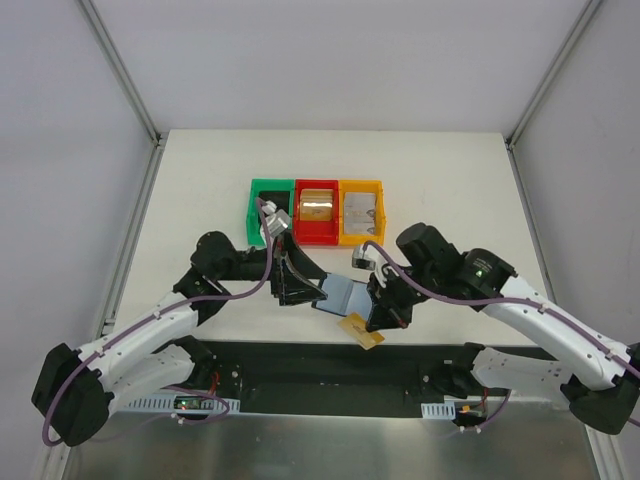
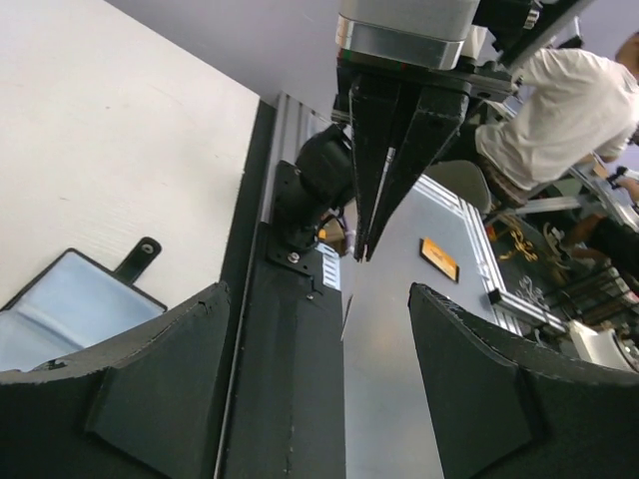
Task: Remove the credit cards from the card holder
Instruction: Place the credit card in the storage box.
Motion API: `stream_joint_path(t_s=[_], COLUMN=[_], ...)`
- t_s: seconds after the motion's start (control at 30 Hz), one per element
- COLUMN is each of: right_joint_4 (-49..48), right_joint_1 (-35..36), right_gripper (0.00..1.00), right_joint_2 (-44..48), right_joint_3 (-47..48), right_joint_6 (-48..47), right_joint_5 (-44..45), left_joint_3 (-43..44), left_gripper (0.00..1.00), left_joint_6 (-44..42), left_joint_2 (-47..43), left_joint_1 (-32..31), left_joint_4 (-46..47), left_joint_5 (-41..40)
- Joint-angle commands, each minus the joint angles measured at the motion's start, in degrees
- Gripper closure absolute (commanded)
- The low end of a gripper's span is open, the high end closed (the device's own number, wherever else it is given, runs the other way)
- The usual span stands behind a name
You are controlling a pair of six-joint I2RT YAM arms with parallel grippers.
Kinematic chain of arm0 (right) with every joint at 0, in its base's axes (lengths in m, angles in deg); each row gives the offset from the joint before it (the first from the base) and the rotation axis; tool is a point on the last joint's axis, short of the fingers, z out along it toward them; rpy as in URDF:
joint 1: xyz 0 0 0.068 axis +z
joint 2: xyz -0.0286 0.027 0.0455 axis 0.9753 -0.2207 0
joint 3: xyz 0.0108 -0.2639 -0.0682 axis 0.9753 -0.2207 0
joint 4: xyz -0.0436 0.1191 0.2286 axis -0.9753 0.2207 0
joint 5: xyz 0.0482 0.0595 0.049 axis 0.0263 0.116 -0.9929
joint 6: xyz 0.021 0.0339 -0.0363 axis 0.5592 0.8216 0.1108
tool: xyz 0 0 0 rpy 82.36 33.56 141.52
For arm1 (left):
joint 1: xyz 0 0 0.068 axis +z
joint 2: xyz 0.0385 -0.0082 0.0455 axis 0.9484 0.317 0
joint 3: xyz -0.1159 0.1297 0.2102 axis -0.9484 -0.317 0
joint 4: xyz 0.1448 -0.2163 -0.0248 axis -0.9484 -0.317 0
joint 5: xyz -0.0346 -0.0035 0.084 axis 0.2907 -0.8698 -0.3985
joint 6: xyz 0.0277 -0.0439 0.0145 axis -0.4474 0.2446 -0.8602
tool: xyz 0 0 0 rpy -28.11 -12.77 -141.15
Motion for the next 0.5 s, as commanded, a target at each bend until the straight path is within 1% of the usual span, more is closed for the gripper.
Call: stream_joint_path(t_s=[0.0,0.1,0.23,0.47], right_joint_4=[0.0,-1.0,-1.8,-1.9], right_joint_1=[0.7,0.6,0.6,0.6], right_gripper=[1.0,1.0,1.0,1.0], right_joint_2=[-0.6,-1.6,-3.0,-4.6], right_joint_3=[0.8,1.1,2.1,3.6], right_joint_6=[-5.5,-5.4,-5.7,-6.2], right_joint_5=[-3.5,-4.2,-4.9,-4.2], left_joint_3=[-0.9,-0.9,-0.9,-0.8], left_gripper=[0.29,0.3,0.33,0.46], left_joint_6=[4.0,5.0,4.3,2.8], left_joint_2=[1.6,3.6,6.2,10.1], left_joint_1=[0.1,-0.6,-3.9,-7.9], left_joint_4=[8.1,9.3,9.4,9.2], left_joint_5=[7.1,9.1,9.7,8.9])
